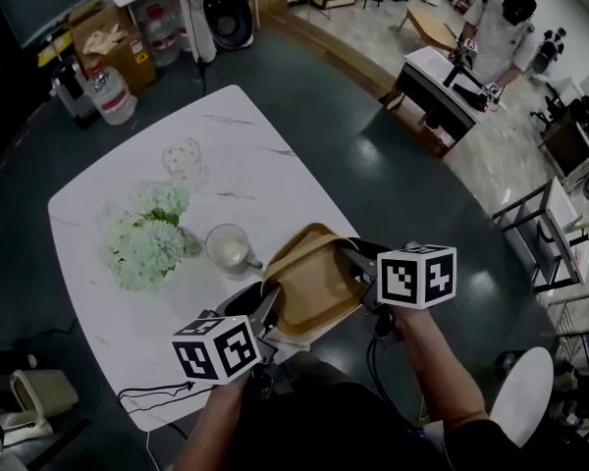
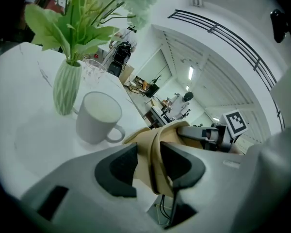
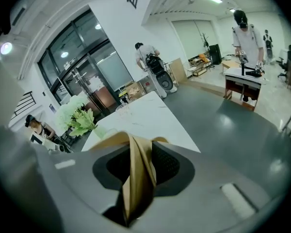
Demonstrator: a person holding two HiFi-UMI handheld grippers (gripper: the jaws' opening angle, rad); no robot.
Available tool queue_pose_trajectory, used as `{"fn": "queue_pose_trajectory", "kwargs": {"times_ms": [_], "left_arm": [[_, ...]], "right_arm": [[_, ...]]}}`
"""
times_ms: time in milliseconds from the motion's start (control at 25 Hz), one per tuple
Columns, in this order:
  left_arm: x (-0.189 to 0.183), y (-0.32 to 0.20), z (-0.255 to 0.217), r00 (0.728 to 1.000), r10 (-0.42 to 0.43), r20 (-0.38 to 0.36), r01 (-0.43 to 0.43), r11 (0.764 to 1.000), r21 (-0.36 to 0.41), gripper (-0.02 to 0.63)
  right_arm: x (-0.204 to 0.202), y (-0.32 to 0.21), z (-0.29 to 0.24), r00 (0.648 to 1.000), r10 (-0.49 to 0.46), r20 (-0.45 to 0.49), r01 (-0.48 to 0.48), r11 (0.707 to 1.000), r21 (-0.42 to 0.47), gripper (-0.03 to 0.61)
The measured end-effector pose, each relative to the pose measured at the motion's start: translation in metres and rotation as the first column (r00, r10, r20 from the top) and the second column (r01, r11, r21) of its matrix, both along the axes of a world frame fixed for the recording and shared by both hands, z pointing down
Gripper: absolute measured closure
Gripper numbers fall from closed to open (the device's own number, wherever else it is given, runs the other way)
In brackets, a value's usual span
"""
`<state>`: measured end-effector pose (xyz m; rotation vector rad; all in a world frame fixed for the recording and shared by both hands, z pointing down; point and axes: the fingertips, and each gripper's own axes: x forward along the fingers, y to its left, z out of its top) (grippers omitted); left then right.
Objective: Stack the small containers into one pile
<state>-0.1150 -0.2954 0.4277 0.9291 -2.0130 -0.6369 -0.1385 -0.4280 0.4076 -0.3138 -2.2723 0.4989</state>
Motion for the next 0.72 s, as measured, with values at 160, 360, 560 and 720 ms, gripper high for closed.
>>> {"fn": "queue_pose_trajectory", "kwargs": {"times_ms": [160, 360, 560, 720], "left_arm": [[-0.004, -0.001, 0.006, 0.999, -0.026, -0.021, 0.027, 1.000, 0.010, 0.467], [-0.009, -0.004, 0.007, 0.998, -0.041, -0.048, 0.042, 0.999, 0.032, 0.443], [-0.012, -0.008, 0.009, 0.997, -0.032, -0.068, 0.035, 0.999, 0.032, 0.443], [-0.016, -0.009, 0.013, 0.997, -0.026, -0.079, 0.029, 0.999, 0.038, 0.443]], "right_arm": [[-0.015, 0.002, 0.008, 0.997, -0.072, -0.009, 0.072, 0.997, -0.002, 0.486], [-0.029, 0.002, 0.016, 0.991, -0.133, -0.026, 0.132, 0.990, -0.042, 0.491], [-0.039, 0.000, 0.018, 0.984, -0.170, -0.041, 0.169, 0.985, -0.036, 0.489], [-0.044, -0.001, 0.024, 0.982, -0.183, -0.054, 0.180, 0.982, -0.049, 0.489]]}}
